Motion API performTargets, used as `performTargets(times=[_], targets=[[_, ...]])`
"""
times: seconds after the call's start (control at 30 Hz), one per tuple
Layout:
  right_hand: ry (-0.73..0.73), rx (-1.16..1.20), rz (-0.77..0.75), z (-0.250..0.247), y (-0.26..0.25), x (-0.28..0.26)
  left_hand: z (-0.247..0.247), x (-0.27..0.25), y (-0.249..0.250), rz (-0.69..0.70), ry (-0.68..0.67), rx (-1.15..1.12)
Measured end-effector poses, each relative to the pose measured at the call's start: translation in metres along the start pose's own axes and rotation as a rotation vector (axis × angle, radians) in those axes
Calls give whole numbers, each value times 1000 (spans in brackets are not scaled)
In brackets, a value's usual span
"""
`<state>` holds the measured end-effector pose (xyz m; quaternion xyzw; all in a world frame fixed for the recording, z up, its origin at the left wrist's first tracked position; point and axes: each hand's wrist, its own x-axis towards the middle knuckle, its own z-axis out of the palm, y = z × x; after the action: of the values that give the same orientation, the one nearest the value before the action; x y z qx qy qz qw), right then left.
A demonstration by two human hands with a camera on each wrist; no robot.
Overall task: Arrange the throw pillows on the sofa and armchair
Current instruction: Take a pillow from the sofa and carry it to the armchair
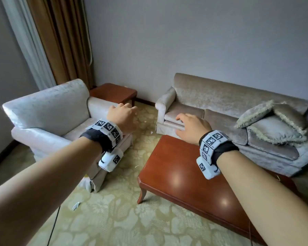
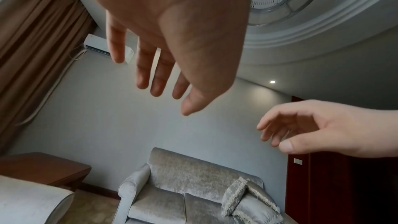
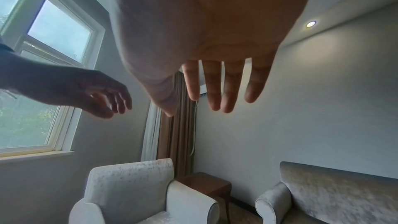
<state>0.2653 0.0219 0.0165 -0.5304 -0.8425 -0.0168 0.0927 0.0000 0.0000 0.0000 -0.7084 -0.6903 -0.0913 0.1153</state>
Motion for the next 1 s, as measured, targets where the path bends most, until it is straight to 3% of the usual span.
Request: performTargets(times=[0.13, 0.47, 0.7, 1.0], targets=[[-17, 15, 20, 32, -37, 24, 15, 0, -37, 12, 46, 24], [-48, 56, -10, 109, -106, 92, 81, 13, -118, 46, -64, 5], [-93, 55, -49, 151, -106, 141, 126, 40, -130, -27, -129, -25], [-138, 167, -217, 194, -102, 241, 162, 93, -146, -186, -173, -55]])
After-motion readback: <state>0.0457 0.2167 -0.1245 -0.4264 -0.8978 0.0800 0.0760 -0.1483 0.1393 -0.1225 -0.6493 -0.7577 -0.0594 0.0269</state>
